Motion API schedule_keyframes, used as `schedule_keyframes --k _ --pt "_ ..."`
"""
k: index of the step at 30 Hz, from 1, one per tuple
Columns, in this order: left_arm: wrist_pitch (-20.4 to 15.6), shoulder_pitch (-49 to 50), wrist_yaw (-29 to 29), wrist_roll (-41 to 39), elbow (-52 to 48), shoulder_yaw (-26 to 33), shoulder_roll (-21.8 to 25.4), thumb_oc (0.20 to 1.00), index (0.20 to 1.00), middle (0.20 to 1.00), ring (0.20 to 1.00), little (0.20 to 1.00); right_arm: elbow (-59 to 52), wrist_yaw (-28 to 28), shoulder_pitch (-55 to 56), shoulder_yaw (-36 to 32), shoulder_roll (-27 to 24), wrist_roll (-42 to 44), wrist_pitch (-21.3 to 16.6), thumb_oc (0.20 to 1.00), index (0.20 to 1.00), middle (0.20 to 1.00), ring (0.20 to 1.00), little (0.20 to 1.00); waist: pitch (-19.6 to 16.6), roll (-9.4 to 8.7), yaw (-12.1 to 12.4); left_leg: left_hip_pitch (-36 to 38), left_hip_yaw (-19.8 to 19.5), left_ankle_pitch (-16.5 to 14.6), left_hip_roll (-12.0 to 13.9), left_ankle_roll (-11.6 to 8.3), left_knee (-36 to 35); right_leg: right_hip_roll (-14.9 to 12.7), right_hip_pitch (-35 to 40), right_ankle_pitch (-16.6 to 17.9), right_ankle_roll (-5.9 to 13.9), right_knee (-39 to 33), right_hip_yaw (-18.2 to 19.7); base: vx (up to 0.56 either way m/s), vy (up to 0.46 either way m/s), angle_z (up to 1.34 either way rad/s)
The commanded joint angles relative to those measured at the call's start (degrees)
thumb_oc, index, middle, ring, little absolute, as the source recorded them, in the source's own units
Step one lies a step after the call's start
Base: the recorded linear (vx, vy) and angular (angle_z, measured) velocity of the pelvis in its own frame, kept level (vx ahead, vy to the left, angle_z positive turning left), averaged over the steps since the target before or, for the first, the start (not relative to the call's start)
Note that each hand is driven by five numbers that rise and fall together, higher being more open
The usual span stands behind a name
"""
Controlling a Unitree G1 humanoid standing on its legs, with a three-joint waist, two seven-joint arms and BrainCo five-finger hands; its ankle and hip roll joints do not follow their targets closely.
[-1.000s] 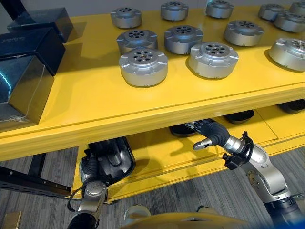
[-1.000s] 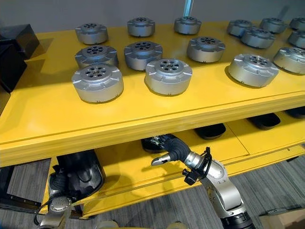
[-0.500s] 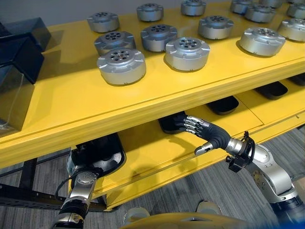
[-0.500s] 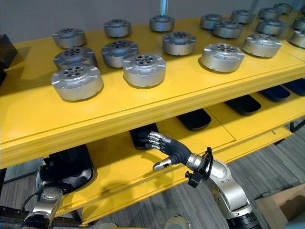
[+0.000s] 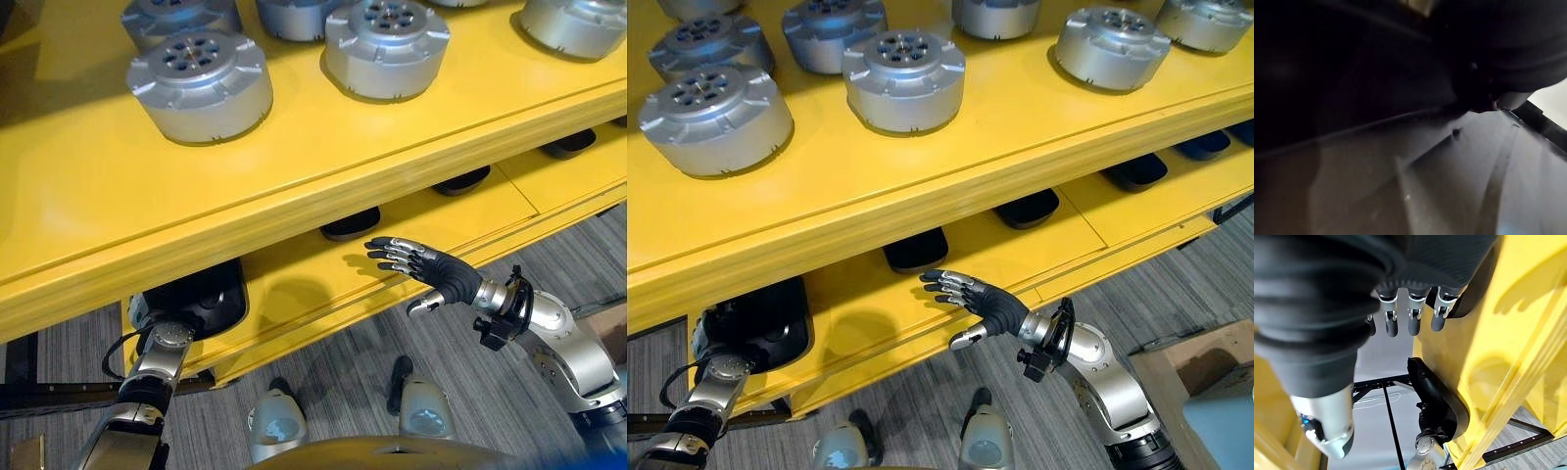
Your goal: Move parts from the plastic box to the shelf.
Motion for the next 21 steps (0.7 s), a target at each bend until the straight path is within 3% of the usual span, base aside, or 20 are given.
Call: schedule_keyframes --k 1,9,12,13,14,15,21 --pt "-0.28 -2.14 3.89 -0.03 1.73 0.38 4.53 0.2 0.2 0.2 0.2 0.2 -4.05 -1.31 -1.9 -2.33 1.78 0.22 -5.09 1.0 1.0 1.0 1.0 1.0 -0.7 -1.59 0.58 -3.4 -2.87 3.63 2.44 -0.24 1.9 -4.65 2.6 -2.13 5.53 2.56 0.28 -0.08 -0.017 -0.04" --pt "1.22 -5.97 6.47 -5.14 3.22 0.79 6.11 0.2 0.2 0.2 0.2 0.2 -3.49 -4.72 -5.62 -1.59 1.62 -0.17 -6.36 1.0 1.0 1.0 1.0 1.0 2.65 -2.53 0.51 -9.11 -3.47 3.1 3.99 -0.37 5.67 -4.92 -2.34 -2.3 5.16 5.33 0.98 -0.09 -0.001 0.0" --pt "2.46 -8.71 8.09 -14.52 3.13 2.77 5.8 0.2 0.2 0.2 0.2 0.2 -4.14 -6.84 -7.91 -1.31 1.75 -0.39 -6.07 1.0 1.0 1.0 1.0 1.0 4.88 -3.07 0.52 -12.36 -4.29 2.59 4.55 -0.38 7.96 -4.66 -4.95 -2.72 4.8 7.05 1.29 -0.07 -0.013 -0.02" --pt "2.95 -9.22 8.34 -14.94 3.22 3.24 5.78 0.2 0.2 0.2 0.2 0.2 -4.19 -6.97 -8.3 -1.4 1.85 -0.45 -5.94 1.0 1.0 1.0 1.0 1.0 5.19 -3.25 0.42 -12.46 -4.92 1.09 4.56 -1.23 9.01 -4.87 -4.89 -3.99 5.47 7.94 1.57 -0.07 -0.009 0.01" --pt "3.1 -9.5 8.53 -15.14 3.23 3.43 5.83 0.2 0.2 0.2 0.2 0.2 -4.23 -6.99 -8.55 -1.46 1.85 -0.43 -5.91 1.0 1.0 1.0 1.0 1.0 5.38 -3.25 0.4 -13.08 -4.35 2.47 4.81 -0.41 8.53 -4.62 -5.58 -2.84 4.71 7.52 1.27 0.0 0.0 0.0" --pt "3.1 -10.49 9.18 -14.98 4.03 3.5 5.83 0.2 0.2 0.2 0.2 0.2 -4.14 -7.06 -9.26 -1.55 1.91 -0.17 -5.8 1.0 1.0 1.0 1.0 1.0 5.79 -3.62 0.17 -13.49 -5.0 0.88 5.0 -1.25 9.88 -4.79 -5.83 -4.12 5.2 8.66 1.64 -0.04 -0.016 0.03" --pt "4.87 -13.03 11.23 -9.59 4.8 1.64 7.32 0.2 0.2 0.2 0.2 0.2 -4.23 -7.15 -11.65 -1.97 1.83 3.03 -4.05 1.0 1.0 1.0 1.0 1.0 7.56 -4.04 -0.23 -15.52 -4.75 0.67 5.89 -1.46 11.19 -4.74 -8.35 -4.66 4.61 10.7 1.83 -0.03 0.013 -0.02"
